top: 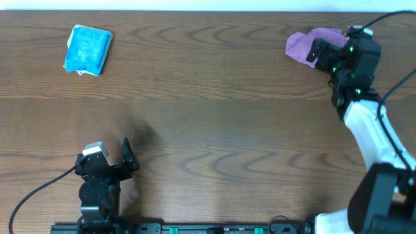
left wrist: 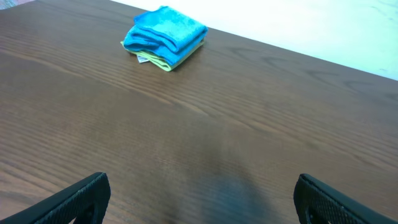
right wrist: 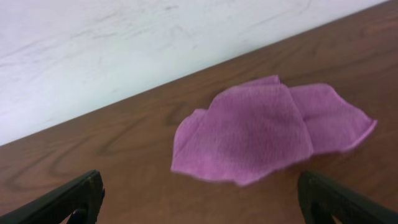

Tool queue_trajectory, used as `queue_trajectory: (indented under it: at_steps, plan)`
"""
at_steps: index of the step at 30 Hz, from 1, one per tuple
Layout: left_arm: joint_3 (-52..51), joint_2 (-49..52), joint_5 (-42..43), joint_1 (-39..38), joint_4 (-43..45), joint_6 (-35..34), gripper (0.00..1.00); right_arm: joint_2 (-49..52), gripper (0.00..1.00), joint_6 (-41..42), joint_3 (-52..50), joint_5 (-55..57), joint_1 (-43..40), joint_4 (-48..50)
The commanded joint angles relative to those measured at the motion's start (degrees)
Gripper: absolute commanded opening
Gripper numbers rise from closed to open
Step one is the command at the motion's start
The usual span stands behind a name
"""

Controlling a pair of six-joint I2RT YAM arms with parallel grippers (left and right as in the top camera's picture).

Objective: Fold the cloth
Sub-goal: 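Reach the right gripper to the crumpled pink cloth and grasp it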

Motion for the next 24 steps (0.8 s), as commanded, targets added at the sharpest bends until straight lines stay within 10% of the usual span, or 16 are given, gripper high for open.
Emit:
queue_trajectory:
  at_steps: [1, 20, 22, 24]
  plan:
    - [-1.2, -0.3, -0.8, 0.1, -0.4, 0.2, 0.95, 6.6, 0.99, -2.3, 4.7, 2.6, -0.9, -0.3]
    - [-1.2, -0.3, -0.8, 0.1, -0.4, 0.2, 0.95, 33.2, 0.97, -1.8, 19.4, 6.2, -0.9, 1.4]
    - [-1.2, -0.3, -0.8, 0.1, -0.4, 0.2, 0.95, 33.6, 0.84, -1.8, 19.4, 6.2, -0.9, 0.3]
    - [-1.2, -0.3, -0.8, 0.1, -0.4, 0.2, 0.95, 33.7, 0.37, -1.8, 19.4, 6.2, -0.8, -1.6]
